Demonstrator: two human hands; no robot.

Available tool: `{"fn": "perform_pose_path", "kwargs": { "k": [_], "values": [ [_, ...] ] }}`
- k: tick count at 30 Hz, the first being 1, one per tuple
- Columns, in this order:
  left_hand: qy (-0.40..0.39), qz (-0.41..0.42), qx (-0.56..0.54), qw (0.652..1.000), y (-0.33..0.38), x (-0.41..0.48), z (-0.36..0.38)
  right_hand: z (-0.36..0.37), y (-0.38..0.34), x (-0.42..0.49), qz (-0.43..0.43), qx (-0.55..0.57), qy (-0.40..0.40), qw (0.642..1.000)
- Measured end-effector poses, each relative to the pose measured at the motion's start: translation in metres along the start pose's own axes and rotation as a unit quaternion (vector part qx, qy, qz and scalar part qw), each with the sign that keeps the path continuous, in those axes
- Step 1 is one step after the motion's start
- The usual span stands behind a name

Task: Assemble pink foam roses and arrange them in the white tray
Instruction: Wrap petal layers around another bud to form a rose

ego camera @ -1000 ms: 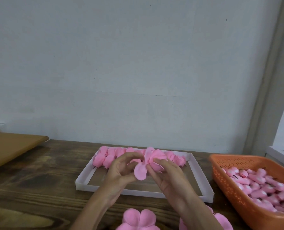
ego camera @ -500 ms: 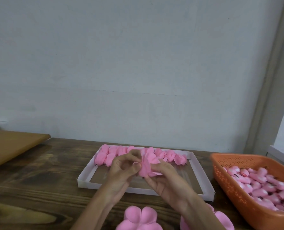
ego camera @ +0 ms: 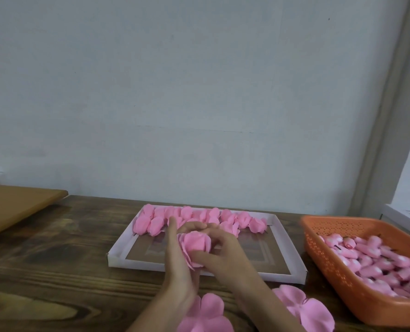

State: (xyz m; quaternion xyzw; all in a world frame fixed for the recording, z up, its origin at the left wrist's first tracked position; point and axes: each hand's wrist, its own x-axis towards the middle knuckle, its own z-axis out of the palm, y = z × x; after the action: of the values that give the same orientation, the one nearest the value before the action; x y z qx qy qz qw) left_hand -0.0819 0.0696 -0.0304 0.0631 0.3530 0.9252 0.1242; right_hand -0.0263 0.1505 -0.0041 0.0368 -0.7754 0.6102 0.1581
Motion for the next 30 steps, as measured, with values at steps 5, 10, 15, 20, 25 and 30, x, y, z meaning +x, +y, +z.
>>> {"fn": "perform_pose_path", "kwargs": {
  "k": [5, 10, 15, 20, 25, 30],
  "values": [
    [0.037, -0.087, -0.110, 0.989, -0.004, 0.004, -0.005, 0.011, 0.002, -0.006, -0.050, -0.110, 0.036, 0.992],
    [0.045, -0.069, -0.110, 0.990, -0.001, 0.008, -0.010, 0.021, 0.004, -0.012, -0.057, -0.091, 0.078, 0.991],
    [0.101, -0.064, -0.110, 0.987, 0.013, 0.012, -0.015, 0.020, 0.007, -0.010, -0.054, -0.091, 0.070, 0.992],
    [0.133, -0.045, -0.107, 0.984, 0.017, 0.017, -0.018, 0.015, 0.012, -0.006, -0.063, -0.119, 0.037, 0.990],
    [0.147, -0.008, -0.138, 0.979, 0.020, 0.025, -0.025, 0.011, 0.010, -0.004, -0.094, -0.153, 0.049, 0.983],
    [0.132, -0.001, -0.125, 0.983, 0.020, 0.027, -0.028, 0.008, 0.010, -0.005, -0.084, -0.146, 0.061, 0.984]
  ]
}}
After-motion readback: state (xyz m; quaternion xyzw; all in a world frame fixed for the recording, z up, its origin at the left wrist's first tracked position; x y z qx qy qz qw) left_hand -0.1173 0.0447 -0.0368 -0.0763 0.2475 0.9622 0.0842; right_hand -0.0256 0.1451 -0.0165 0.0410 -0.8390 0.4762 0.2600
